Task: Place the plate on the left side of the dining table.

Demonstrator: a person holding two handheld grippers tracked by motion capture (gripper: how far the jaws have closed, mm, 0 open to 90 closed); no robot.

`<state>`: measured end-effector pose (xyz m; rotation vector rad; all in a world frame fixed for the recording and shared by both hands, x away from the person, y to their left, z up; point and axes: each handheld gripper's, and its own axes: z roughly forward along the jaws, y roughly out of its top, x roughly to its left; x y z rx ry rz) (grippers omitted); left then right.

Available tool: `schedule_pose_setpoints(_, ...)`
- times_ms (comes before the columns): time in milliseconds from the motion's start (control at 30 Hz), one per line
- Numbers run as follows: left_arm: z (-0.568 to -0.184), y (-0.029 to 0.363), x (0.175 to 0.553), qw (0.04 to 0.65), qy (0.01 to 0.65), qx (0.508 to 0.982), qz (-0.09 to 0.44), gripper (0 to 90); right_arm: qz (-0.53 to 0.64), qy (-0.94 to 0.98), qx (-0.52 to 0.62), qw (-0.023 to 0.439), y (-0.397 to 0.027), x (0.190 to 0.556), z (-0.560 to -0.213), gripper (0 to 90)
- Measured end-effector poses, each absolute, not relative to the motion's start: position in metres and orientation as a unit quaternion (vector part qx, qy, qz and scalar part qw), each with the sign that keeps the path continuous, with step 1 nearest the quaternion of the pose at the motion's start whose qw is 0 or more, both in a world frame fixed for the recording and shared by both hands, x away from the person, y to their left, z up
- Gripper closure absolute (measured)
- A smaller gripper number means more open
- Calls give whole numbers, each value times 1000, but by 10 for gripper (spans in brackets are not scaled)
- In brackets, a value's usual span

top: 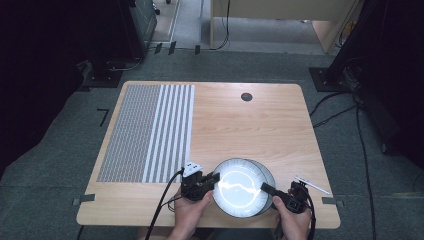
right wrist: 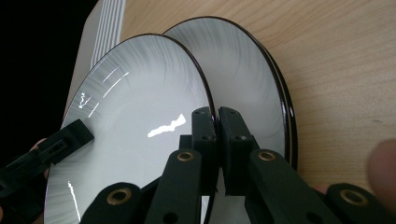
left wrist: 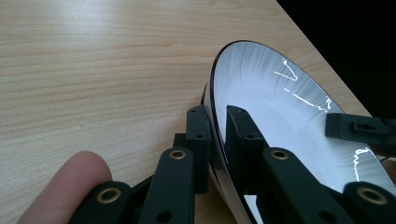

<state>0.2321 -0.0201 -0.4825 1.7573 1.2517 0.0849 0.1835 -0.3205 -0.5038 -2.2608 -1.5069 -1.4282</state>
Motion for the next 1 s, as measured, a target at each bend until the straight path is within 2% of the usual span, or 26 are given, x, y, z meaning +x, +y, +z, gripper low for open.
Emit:
schedule_pose_setpoints(467,-477,-3,232,480,527,701,10,816,-478,-518,-709,8,-312,189,-485,858)
schedule_pose_setpoints(1000,-460,32,240,492,540,682,34,829,-478,-545,-689,10,-277,210,-471,862)
